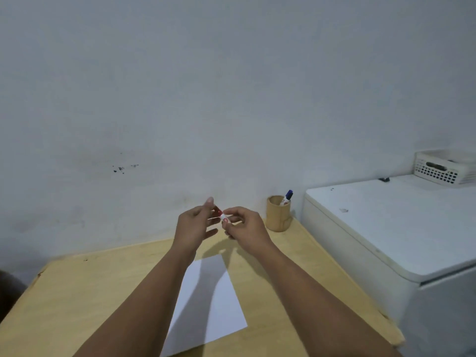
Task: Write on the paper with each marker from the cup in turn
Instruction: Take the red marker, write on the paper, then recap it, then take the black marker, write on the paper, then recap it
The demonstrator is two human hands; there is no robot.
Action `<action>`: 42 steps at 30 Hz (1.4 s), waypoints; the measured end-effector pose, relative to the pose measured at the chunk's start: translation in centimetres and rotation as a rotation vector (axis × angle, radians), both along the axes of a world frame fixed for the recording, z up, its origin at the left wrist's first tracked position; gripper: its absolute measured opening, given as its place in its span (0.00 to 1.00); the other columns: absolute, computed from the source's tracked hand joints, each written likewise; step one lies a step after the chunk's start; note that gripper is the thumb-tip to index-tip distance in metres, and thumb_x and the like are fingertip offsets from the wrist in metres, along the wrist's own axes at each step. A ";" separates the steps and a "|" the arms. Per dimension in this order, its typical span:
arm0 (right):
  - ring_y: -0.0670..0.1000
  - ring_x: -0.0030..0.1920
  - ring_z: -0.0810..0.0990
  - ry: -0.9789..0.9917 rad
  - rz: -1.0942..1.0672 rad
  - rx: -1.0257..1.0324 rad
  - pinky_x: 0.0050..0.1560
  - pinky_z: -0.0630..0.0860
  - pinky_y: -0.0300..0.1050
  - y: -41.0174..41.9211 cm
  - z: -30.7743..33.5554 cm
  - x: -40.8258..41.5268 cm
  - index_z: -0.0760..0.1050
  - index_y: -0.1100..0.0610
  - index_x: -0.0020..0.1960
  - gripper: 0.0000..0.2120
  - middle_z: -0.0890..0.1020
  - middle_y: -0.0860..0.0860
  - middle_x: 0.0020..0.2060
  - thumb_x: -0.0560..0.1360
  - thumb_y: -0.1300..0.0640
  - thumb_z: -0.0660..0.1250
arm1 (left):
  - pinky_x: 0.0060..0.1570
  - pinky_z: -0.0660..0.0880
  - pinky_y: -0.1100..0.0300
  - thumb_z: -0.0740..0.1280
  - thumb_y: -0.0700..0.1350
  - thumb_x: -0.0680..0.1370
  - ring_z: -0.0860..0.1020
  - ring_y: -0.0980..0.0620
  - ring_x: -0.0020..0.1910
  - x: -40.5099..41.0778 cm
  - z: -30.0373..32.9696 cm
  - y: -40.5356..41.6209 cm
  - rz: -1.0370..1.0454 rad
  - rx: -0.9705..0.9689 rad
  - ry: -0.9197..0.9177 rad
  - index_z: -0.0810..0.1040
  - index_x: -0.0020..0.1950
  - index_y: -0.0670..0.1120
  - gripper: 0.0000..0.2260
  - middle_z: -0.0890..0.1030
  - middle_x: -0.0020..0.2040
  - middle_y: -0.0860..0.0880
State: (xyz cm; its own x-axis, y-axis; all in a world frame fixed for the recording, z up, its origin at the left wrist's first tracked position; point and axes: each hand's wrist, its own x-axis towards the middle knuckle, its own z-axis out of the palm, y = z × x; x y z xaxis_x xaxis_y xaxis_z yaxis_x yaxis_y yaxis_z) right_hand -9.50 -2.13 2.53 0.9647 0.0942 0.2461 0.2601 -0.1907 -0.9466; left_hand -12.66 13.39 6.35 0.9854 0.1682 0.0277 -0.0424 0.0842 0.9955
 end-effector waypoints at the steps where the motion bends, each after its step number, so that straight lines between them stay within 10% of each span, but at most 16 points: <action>1: 0.47 0.39 0.86 -0.036 -0.068 -0.038 0.48 0.81 0.44 -1.4 0.7 1.2 0.85 0.51 0.59 0.07 0.86 0.47 0.44 0.82 0.57 0.73 | 0.53 0.84 0.47 0.65 0.60 0.82 0.87 0.49 0.53 1.1 0.1 -1.3 -0.019 -0.053 0.026 0.83 0.58 0.47 0.19 0.88 0.52 0.47; 10: 0.40 0.38 0.85 -0.199 -0.457 -0.167 0.46 0.82 0.42 -12.7 6.6 10.4 0.81 0.53 0.56 0.07 0.89 0.46 0.42 0.79 0.57 0.75 | 0.62 0.76 0.51 0.76 0.58 0.73 0.78 0.47 0.66 10.3 -5.5 -12.2 -0.096 0.601 -0.019 0.66 0.80 0.52 0.38 0.77 0.71 0.47; 20: 0.47 0.53 0.84 -0.098 -0.539 -0.483 0.63 0.66 0.53 -14.7 1.3 14.0 0.85 0.45 0.59 0.17 0.86 0.42 0.53 0.74 0.38 0.77 | 0.53 0.80 0.53 0.79 0.57 0.70 0.81 0.55 0.58 14.6 -8.9 -17.0 -0.105 0.605 -0.093 0.68 0.75 0.59 0.36 0.80 0.60 0.61; 24: 0.51 0.57 0.84 -0.172 -0.578 -0.447 0.67 0.73 0.59 -14.7 -0.1 14.0 0.83 0.44 0.61 0.15 0.80 0.44 0.57 0.76 0.45 0.75 | 0.54 0.82 0.46 0.75 0.60 0.70 0.83 0.52 0.57 14.7 -9.2 -17.4 -0.067 0.627 -0.066 0.72 0.69 0.59 0.28 0.84 0.61 0.57; 32: 0.49 0.49 0.84 0.011 -0.633 -0.375 0.57 0.75 0.52 -15.3 -0.6 13.1 0.78 0.46 0.55 0.11 0.84 0.41 0.41 0.76 0.47 0.76 | 0.53 0.81 0.50 0.77 0.56 0.70 0.82 0.52 0.53 14.3 -8.9 -17.7 -0.039 0.654 -0.036 0.73 0.68 0.54 0.28 0.80 0.53 0.59; 42: 0.54 0.47 0.82 0.119 -0.585 -0.320 0.40 0.71 0.46 -14.7 0.2 13.5 0.74 0.52 0.54 0.12 0.87 0.50 0.48 0.77 0.55 0.76 | 0.53 0.82 0.45 0.77 0.58 0.70 0.84 0.50 0.55 14.7 -8.9 -17.5 -0.057 0.679 -0.004 0.72 0.67 0.57 0.28 0.84 0.58 0.56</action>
